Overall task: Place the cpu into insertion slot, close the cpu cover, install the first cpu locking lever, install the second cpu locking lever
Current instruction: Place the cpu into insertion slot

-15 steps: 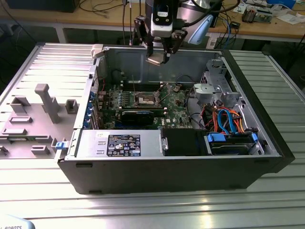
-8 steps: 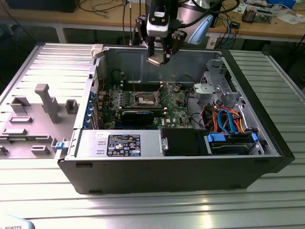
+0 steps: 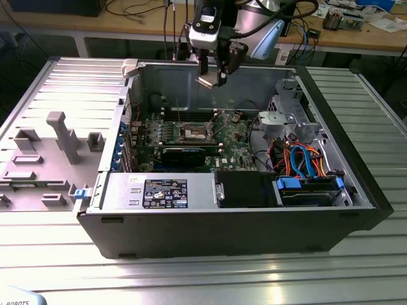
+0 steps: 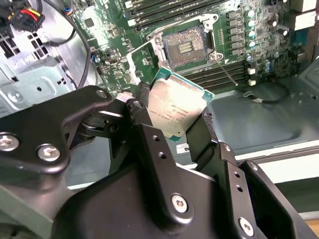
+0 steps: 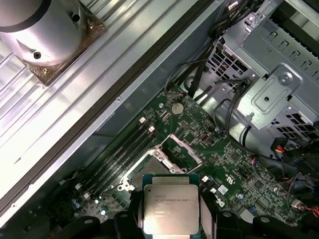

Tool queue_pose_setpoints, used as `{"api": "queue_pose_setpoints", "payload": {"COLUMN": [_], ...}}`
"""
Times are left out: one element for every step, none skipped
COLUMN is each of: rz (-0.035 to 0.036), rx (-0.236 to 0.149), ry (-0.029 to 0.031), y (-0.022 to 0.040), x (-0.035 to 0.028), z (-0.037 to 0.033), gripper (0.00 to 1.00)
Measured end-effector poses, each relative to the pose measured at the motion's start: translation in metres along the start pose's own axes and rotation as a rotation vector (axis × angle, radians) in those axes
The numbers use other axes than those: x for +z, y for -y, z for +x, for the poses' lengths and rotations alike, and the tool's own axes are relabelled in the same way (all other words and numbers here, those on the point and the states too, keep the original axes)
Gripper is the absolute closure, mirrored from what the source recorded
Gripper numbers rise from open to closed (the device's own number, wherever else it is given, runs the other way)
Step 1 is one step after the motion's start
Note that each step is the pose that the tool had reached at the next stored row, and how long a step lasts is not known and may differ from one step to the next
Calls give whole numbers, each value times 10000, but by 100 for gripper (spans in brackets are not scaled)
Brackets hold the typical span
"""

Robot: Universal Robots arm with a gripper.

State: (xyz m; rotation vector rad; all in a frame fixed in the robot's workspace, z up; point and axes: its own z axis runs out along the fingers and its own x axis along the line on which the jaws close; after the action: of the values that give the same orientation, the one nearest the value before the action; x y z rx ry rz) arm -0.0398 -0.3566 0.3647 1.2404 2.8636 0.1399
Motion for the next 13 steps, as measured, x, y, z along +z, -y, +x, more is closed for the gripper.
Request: {"api": "queue_pose_setpoints", "payload": {"rz": [-4, -8, -11, -14, -16, -17, -17, -17, -18, -18, -18, -18, -18], "rx": [219, 399, 602, 752, 836, 916, 939, 940, 940, 941, 941, 941, 942], "ry": [20, 35, 54, 67, 75, 81, 84, 84, 84, 84, 84, 85, 84], "y": [0, 0, 0, 1, 1, 4, 5, 5, 5, 5, 5, 5, 5], "x": [1, 1, 2, 2, 2, 2, 2, 2, 2, 2, 2, 2, 2], "z": [0, 0, 0, 0, 1, 3, 4, 4, 4, 4, 5, 5, 5], "gripper": [46, 46, 46, 46, 46, 46, 46, 46, 46, 46, 46, 46, 46]}}
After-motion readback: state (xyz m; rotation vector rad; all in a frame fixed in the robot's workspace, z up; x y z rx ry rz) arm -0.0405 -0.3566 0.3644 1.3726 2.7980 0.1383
